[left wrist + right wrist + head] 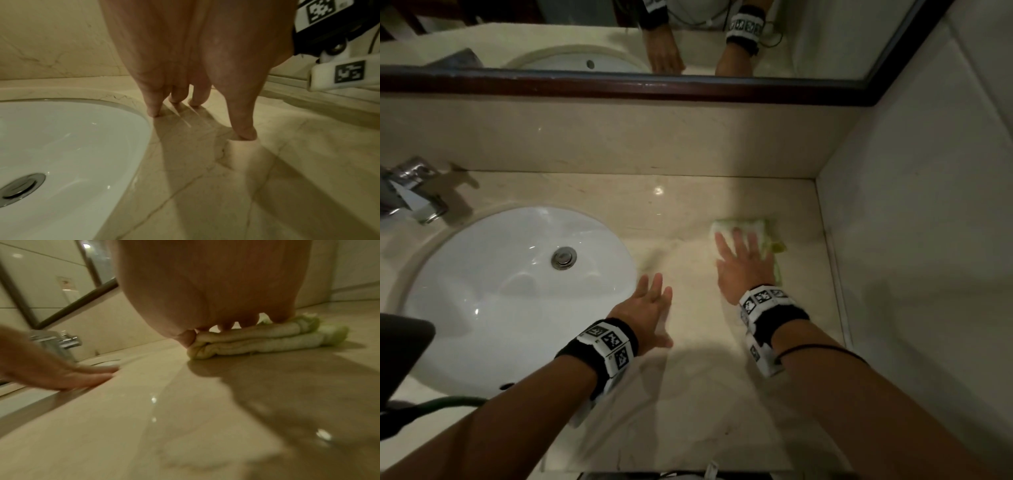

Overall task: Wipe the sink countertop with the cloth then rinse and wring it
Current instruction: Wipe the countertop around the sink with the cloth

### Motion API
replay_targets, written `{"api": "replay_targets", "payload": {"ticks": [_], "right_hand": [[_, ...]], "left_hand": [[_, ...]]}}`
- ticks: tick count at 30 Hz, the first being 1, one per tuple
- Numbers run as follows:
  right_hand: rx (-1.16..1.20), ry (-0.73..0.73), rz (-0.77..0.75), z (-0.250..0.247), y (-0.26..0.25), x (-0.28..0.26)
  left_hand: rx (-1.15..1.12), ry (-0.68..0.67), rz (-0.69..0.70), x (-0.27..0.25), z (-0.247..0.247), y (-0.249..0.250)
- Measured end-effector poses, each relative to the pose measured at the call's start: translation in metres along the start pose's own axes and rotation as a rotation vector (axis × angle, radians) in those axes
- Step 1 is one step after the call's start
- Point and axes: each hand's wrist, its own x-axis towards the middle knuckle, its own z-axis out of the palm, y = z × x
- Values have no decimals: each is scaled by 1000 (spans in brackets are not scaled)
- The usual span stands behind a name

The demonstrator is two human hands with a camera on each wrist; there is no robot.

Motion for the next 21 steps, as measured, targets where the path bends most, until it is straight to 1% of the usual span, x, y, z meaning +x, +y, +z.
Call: {"api": "replay_targets", "payload": {"ticks": [3,6,9,12,14,17,19,21], "right_hand": [[-32,25,103,-10,40,5],[48,17,218,-20,77,7],[60,-10,288,-22,81,10],[97,-44,347,-23,63,16],[78,-41,314,-21,44,17],[38,-17,152,-12,-5,12],[40,-41,62,-4,-35,7],[64,-74,40,2,-48,5]], "left_hand": [[-14,-2,-7,0,-1,0],[-29,0,-8,0,-2,0],[-51,6,-10,-2,-2,0],[-53,11,-15,-2,-2,1],[-52,-1,-22,-1,-1,2],[-47,-14,-28,0,-3,3],[-51,-18,-30,0,-3,3],[-50,-19,-26,0,-3,3]]}}
